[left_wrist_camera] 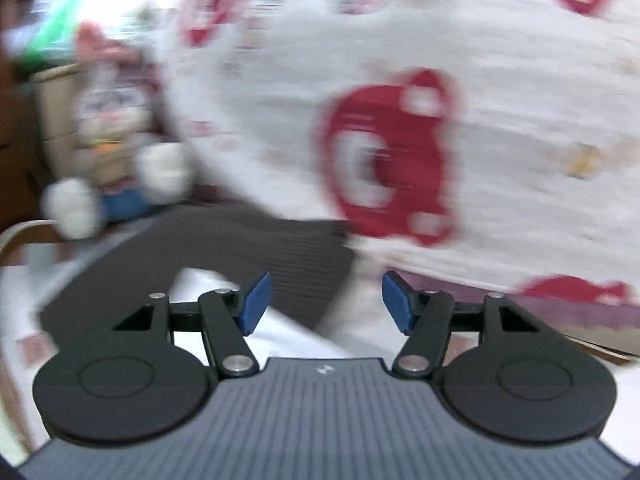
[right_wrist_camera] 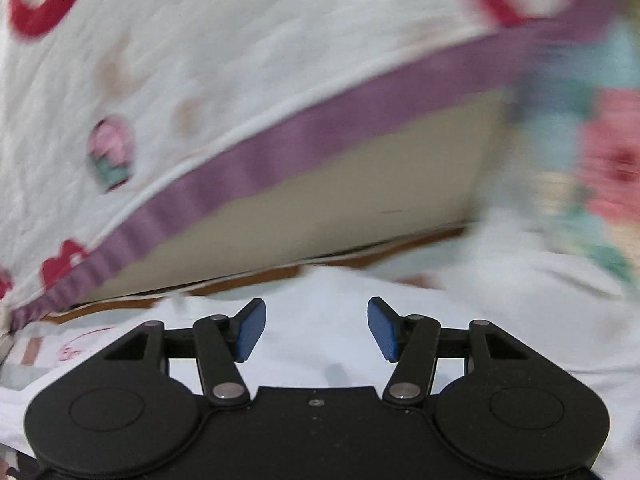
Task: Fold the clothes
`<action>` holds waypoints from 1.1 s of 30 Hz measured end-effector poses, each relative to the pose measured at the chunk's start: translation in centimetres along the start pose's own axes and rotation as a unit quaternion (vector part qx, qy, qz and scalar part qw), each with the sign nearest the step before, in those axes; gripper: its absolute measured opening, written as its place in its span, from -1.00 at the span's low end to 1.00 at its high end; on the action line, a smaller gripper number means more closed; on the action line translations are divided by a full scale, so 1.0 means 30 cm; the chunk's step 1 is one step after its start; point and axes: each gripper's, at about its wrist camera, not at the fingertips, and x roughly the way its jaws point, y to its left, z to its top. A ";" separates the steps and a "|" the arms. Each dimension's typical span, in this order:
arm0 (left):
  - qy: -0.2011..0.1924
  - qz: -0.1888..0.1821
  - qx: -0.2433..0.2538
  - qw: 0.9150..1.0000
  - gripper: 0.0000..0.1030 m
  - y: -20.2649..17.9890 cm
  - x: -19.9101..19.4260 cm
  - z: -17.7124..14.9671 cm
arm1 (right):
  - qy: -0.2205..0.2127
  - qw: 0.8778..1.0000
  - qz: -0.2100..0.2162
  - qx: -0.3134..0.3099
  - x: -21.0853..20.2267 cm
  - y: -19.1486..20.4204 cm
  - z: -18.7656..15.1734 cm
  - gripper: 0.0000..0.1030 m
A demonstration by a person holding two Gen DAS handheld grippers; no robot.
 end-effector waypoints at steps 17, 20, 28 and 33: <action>0.120 -0.409 0.307 0.851 0.23 -1.281 -0.276 -0.526 | 0.074 0.968 -0.119 -0.209 -0.229 -0.436 -0.271 -0.03; 0.124 -0.438 0.311 0.834 0.23 -1.418 -0.292 -0.552 | 0.082 0.975 -0.131 -0.159 -0.153 -0.510 -0.269 -0.03; 0.053 -0.466 0.335 0.817 0.35 -1.588 -0.310 -0.679 | 0.013 0.981 -0.141 -0.130 -0.268 -0.603 -0.097 -0.90; 0.096 -0.512 0.317 0.793 0.35 -1.711 -0.297 -0.699 | -0.068 0.965 -0.239 -0.088 -0.492 -0.737 0.131 -0.90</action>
